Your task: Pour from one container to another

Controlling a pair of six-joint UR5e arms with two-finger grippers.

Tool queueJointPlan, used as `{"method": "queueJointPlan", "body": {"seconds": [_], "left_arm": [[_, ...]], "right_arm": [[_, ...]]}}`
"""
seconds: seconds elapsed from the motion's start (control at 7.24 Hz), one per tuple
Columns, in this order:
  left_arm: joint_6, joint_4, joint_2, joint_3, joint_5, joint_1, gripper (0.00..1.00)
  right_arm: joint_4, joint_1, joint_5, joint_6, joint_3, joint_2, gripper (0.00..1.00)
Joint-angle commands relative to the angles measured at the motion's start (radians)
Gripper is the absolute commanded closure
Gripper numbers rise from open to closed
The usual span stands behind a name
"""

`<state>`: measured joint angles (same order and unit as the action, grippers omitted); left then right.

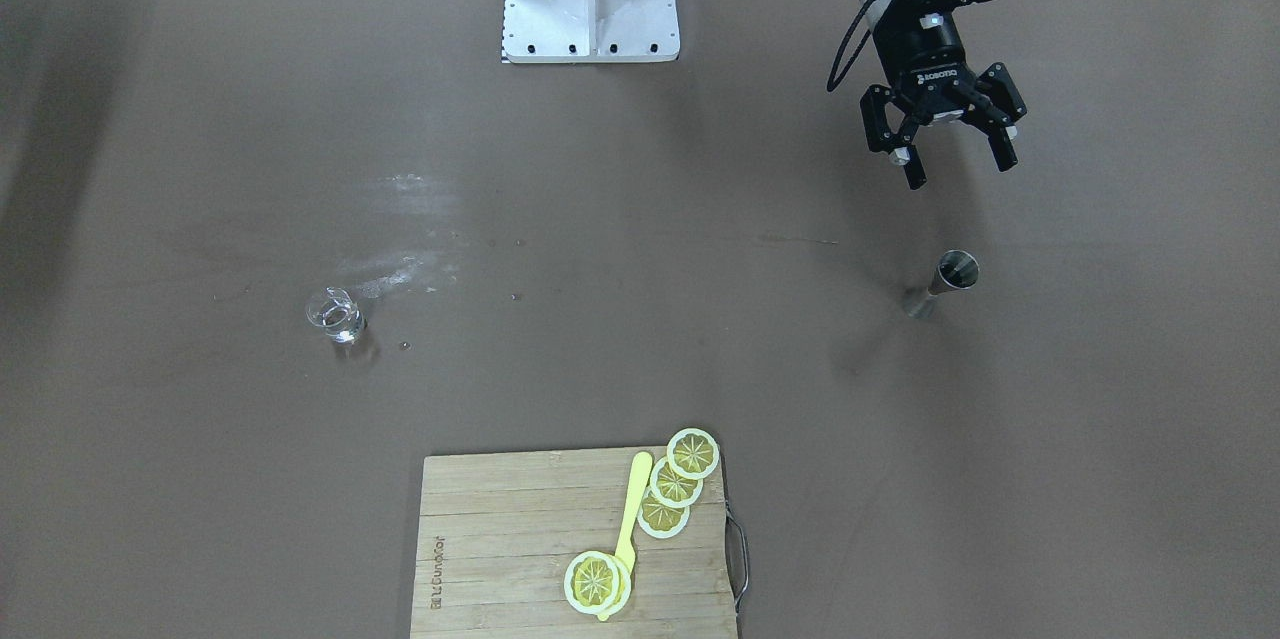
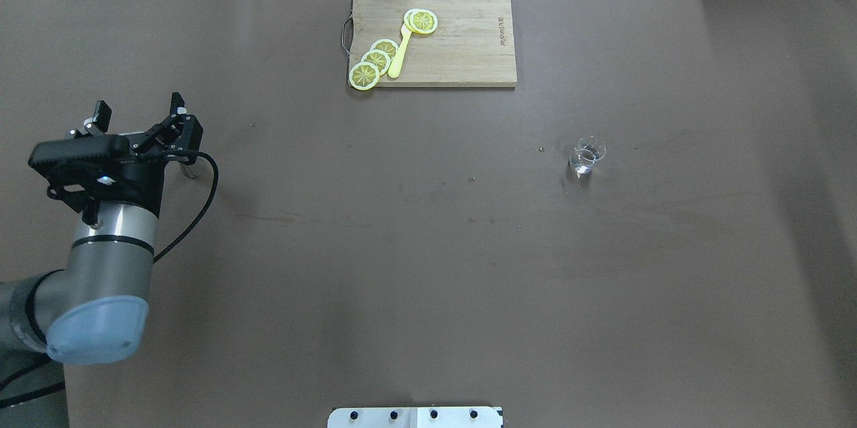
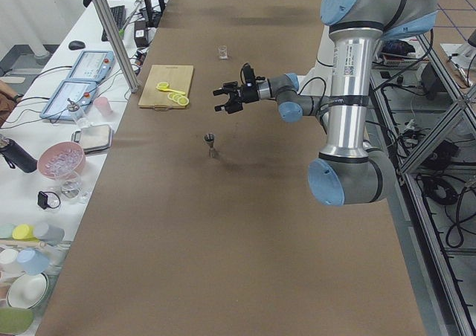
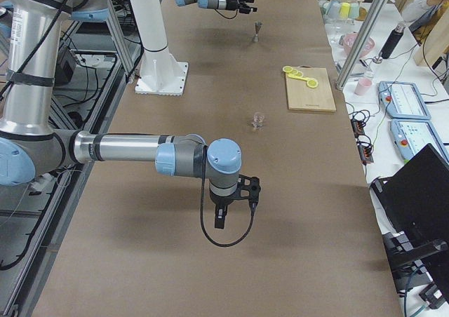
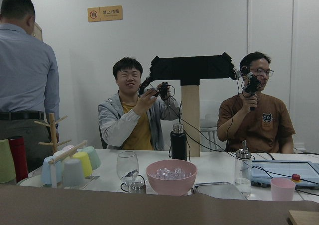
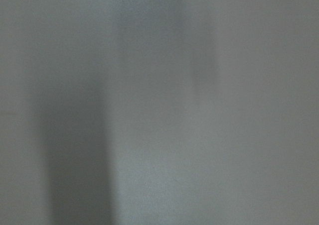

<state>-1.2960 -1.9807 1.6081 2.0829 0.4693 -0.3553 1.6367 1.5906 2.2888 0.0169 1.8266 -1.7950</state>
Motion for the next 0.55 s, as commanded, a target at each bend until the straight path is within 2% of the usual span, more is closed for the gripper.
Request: {"method": "queueJointPlan", "body": {"seconds": [0.0, 0.14, 0.41], "left_arm": [[0.37, -0.183, 0.009, 0.029, 0.296, -0.161, 0.01], [0.392, -0.182, 0.012, 0.028, 0.416, -0.236, 0.01], [0.586, -0.178, 0.051, -0.016, 0.68, -0.386, 0.01]], "right_arm": [[0.0, 0.0, 0.001, 0.0, 0.0, 0.0, 0.0], [0.0, 0.0, 0.0, 0.0, -0.001, 0.0, 0.0], [0.0, 0.0, 0.0, 0.0, -0.003, 0.0, 0.0]]}}
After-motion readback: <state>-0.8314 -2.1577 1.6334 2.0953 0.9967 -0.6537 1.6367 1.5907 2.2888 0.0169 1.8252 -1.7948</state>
